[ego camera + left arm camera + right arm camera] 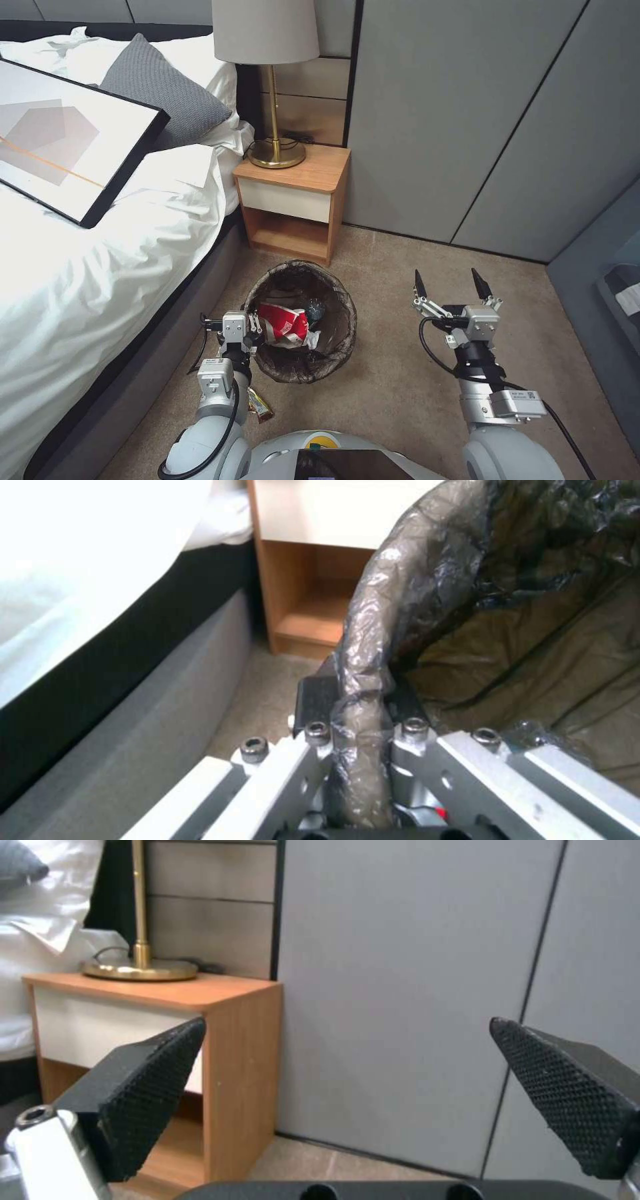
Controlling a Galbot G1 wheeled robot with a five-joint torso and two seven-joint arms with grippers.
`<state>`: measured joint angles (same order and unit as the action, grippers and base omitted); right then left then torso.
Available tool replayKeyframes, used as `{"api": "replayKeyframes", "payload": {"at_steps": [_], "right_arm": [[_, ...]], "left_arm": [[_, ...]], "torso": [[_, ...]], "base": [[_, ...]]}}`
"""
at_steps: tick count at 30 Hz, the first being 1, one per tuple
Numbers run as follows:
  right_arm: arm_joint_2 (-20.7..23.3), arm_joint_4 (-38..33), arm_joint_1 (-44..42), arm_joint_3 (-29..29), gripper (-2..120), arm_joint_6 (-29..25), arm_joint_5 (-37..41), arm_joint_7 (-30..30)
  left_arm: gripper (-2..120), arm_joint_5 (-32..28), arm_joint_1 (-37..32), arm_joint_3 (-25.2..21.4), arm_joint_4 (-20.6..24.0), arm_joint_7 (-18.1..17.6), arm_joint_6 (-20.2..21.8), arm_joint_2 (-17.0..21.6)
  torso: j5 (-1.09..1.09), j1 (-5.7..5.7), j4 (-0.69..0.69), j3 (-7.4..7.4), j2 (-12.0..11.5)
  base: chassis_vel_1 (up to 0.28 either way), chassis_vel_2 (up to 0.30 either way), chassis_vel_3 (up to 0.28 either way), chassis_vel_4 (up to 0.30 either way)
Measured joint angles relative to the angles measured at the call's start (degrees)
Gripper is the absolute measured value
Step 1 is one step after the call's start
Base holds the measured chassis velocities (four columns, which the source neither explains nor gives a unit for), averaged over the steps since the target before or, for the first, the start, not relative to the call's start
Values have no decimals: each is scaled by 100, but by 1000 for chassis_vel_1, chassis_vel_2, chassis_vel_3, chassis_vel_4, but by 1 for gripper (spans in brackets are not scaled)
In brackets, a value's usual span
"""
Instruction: Pick up the trash bin, then pick up the garbage from the floor and place it into the trash bin.
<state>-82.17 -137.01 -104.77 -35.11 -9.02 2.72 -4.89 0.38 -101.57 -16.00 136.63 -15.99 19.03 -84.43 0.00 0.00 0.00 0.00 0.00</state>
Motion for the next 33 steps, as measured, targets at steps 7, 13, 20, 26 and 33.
{"api": "replayKeyframes", "payload": {"at_steps": [7, 13, 20, 26, 33], "right_arm": [[131, 27, 255, -108, 100, 148, 146, 21], [163, 37, 301, -129, 100, 158, 176, 29], [217, 40, 350, -182, 100, 165, 196, 38], [202, 60, 410, -131, 100, 169, 188, 96], [202, 71, 442, -123, 100, 165, 185, 119]], "left_arm": [[2, 0, 0, 0, 0, 0, 0, 0], [2, 0, 0, -1, 0, 0, 0, 0], [2, 0, 0, 0, 0, 0, 0, 0], [2, 0, -1, -1, 0, 0, 0, 0], [2, 0, 0, 0, 0, 0, 0, 0]], "torso": [[0, 0, 1, 0, 0], [0, 0, 0, 0, 0], [0, 0, 0, 0, 0], [0, 0, 1, 0, 0], [0, 0, -1, 0, 0]], "base": [[65, 52, 53, 55], [92, 99, 88, 81], [122, 105, 107, 113], [131, 131, 130, 128], [122, 125, 120, 113]]}}
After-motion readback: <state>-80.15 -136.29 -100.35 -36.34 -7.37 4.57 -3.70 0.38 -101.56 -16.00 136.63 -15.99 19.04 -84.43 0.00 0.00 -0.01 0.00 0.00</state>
